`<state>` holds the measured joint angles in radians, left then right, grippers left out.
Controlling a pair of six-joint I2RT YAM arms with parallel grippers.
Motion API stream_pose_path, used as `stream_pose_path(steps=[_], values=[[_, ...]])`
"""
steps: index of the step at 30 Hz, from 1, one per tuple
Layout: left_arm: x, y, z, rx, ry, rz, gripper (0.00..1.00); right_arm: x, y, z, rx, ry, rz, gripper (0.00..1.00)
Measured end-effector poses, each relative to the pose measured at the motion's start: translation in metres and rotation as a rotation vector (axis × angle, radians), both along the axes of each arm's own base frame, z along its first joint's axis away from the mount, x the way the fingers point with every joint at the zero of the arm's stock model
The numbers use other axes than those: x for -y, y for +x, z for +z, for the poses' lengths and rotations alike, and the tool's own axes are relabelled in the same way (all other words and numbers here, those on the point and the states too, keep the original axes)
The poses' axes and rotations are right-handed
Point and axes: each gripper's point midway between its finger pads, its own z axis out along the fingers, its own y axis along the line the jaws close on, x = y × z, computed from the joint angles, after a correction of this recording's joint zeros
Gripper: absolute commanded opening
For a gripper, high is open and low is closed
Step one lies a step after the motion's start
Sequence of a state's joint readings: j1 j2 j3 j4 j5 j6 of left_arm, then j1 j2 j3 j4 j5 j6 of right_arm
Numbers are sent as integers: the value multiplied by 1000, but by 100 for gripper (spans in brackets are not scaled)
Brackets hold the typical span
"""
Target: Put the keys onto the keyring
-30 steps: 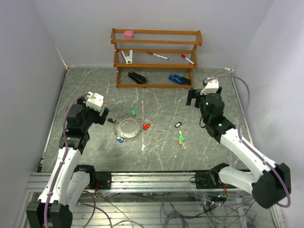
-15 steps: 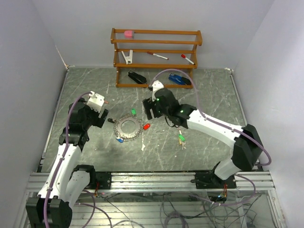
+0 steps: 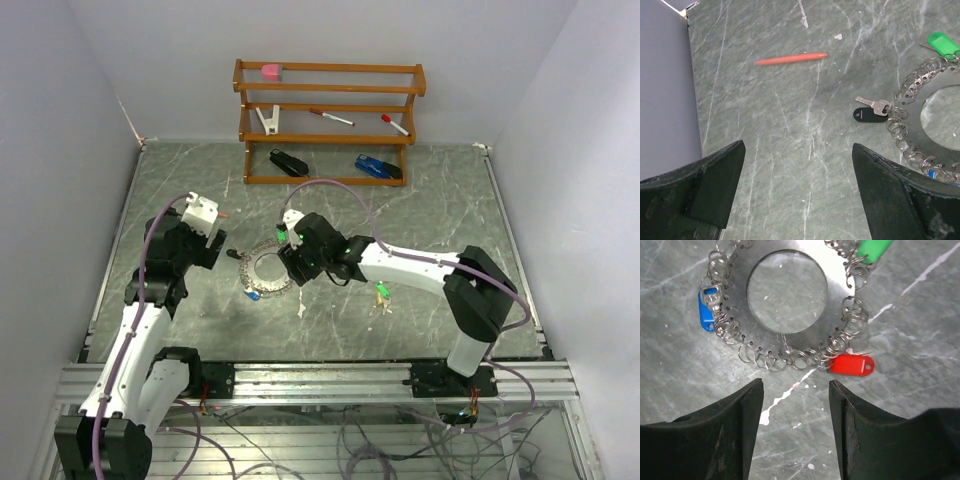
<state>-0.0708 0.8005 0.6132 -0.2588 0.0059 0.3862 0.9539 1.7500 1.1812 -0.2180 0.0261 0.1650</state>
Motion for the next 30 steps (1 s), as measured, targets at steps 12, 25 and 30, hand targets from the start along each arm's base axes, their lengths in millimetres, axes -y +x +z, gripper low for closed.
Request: stream_pose_path(steps=[12,25,30], values=[[-3,-4,-16,-28,10,14,98,-18,-7,-36,-33,13,121,43],[-5,-3,-17,-20,14,22,98,-24,-5,-56,-38,4,139,19],[-5,-2,-17,-16,13,22,98,-24,-5,-58,-40,5,140,0]])
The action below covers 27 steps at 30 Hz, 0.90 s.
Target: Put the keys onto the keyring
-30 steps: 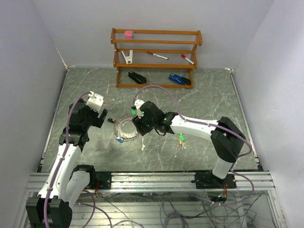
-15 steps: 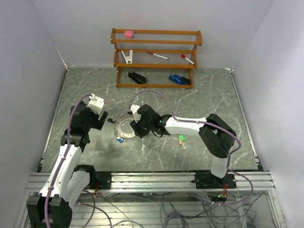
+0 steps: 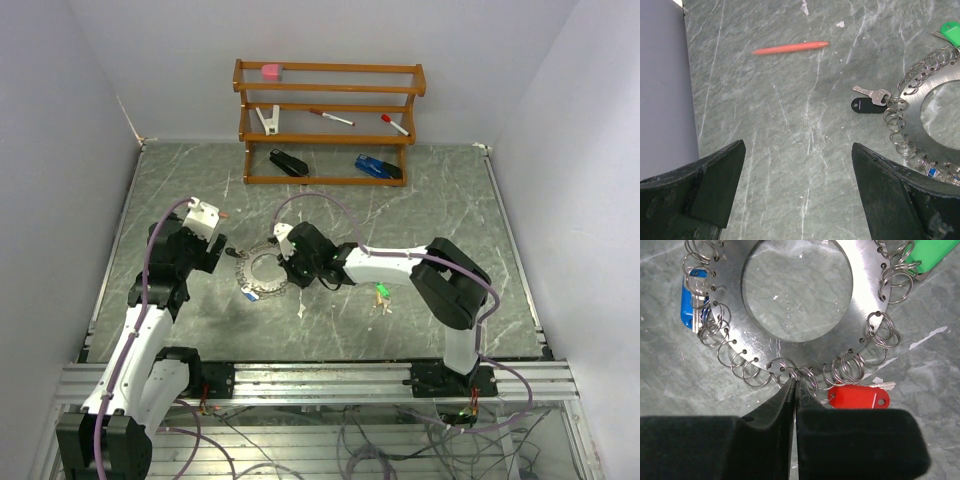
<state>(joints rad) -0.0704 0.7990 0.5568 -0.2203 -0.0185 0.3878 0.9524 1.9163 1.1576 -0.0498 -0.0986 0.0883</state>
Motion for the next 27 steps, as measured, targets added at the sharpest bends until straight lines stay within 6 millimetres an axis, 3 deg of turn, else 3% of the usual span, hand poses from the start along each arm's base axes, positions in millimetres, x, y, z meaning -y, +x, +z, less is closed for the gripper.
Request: stream_pose_path(steps=[9,15,27], values=[[0,1,1,7,-1,0,98,0,0,-3,-6,-3,-5,0],[0,1,0,9,0,0,98,1,1,-2,-11,-1,-28,11],[-1,0,-1,10,0,2,98,-12,2,12,-29,40,-17,6]])
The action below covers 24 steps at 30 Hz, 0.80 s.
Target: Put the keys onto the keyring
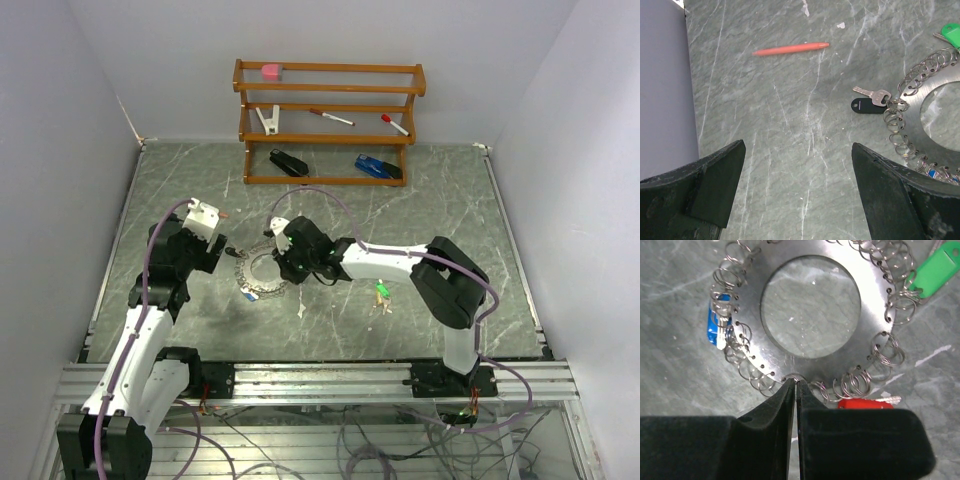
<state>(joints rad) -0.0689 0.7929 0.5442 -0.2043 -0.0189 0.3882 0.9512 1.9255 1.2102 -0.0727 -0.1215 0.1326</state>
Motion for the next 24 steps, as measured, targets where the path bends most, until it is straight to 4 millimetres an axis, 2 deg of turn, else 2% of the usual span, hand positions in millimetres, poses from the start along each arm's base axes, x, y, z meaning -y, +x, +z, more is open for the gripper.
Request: stream_pose_path(steps=[3,7,11,16,21,24], values=[[0,0,0,1,0,0,98,-6,-2,3,-21,18,10,6],[0,0,0,2,0,0,98,-4,-9,-4,-59,19,8,7],[0,0,0,4,0,0,98,2,-17,-13,-96,5,4,14],[0,0,-1,3,0,0,98,1,-18,-14,-102,8,11,20],[0,0,-1,1,0,0,98,2,-18,-17,-98,0,18,20],[0,0,-3,-3,0,0,98,0,-17,-18,-95,-3,26,14]])
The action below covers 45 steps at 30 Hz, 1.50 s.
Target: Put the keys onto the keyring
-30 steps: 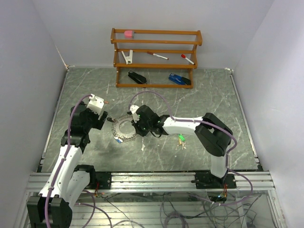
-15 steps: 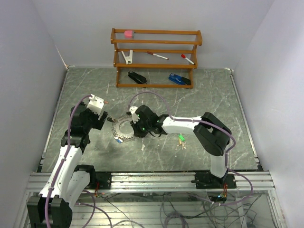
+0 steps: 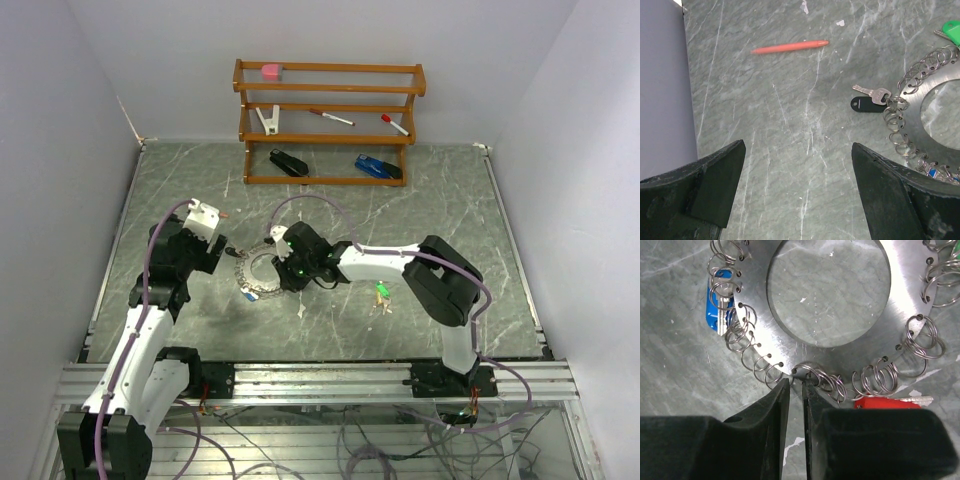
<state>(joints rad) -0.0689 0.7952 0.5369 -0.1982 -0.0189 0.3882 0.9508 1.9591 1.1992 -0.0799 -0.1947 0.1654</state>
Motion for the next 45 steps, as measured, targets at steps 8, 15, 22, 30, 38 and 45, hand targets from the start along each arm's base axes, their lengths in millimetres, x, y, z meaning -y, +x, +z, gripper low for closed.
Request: stream_pose_path(steps=[8,15,22,30,38,45], values=[[0,1,-5,-19,1,-1,98,-5,0,-2,-8,6,18,1],[2,1,-6,-22,-4,-13,97,-3,4,0,9,-1,1,23],[4,1,-7,-25,-8,-22,97,-6,14,22,76,21,-1,25],[4,1,-8,-30,-4,-26,97,-14,20,16,90,7,24,26],[5,1,-9,-31,-4,-32,97,-12,17,-1,68,-11,38,0],[13,-1,-14,-58,-16,-75,95,-9,20,-1,80,-23,18,0]])
